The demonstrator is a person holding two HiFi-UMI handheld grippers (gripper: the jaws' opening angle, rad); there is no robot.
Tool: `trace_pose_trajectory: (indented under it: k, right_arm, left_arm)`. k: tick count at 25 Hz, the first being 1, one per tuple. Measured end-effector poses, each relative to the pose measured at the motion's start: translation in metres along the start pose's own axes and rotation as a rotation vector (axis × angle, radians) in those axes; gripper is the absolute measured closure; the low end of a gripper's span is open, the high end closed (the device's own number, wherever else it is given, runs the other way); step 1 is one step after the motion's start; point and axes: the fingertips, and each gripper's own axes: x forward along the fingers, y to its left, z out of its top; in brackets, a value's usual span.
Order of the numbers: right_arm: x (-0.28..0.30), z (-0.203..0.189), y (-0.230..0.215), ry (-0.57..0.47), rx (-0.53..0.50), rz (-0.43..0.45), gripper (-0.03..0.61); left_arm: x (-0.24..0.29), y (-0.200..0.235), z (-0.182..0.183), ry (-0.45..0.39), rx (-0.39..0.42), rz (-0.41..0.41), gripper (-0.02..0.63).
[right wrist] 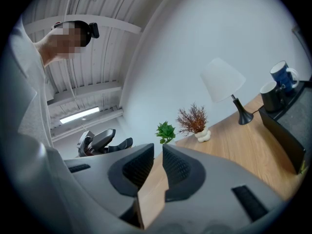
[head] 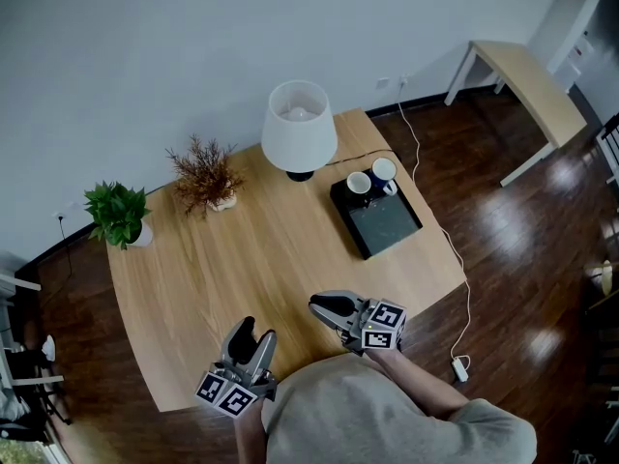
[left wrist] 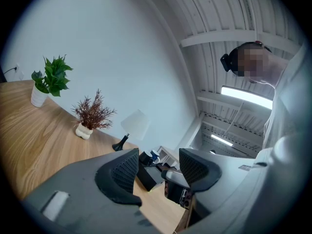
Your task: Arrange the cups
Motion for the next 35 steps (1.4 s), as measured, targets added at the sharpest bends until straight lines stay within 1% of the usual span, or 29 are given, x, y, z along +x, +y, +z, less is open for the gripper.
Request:
trace_pose_trajectory:
  k: [3,7,12,21,30,35]
  right_arm:
    - [0.000,0.001,0.000,0.001,0.000,0.000,0.526]
    - [0.002,0.002,0.000,0.001,-0.003,0.008,0.525]
    - [0.004,0.004,0.000,-0.001,-0.009,0.011,0.526]
    - [0.000,-0.001,-0.004,-0.006,0.002,-0.004,0.525]
    - [-0.004,0.007,-0.006,-0.029,-0.027,-0.023,0.526]
    - [-0.007,0.009,-0.010,-0.034,-0.018,-0.032,0.525]
  left_arm:
    - [0.000,0.003,-0.001,-0.002,-0.015,0.013,0.364]
    - [0.002,0.001,-0.003,0.015,0.014,0.010,0.368]
    - [0.003,0.000,0.004,-0.024,0.005,-0.002,0.370]
    - [0.003,0.001,0.002,-0.016,0.007,-0.006,0.369]
    - [0.003,0.001,0.002,-0.014,0.002,-0.003,0.369]
    - [0.004,0.001,0.002,-0.014,0.000,-0.001,0.369]
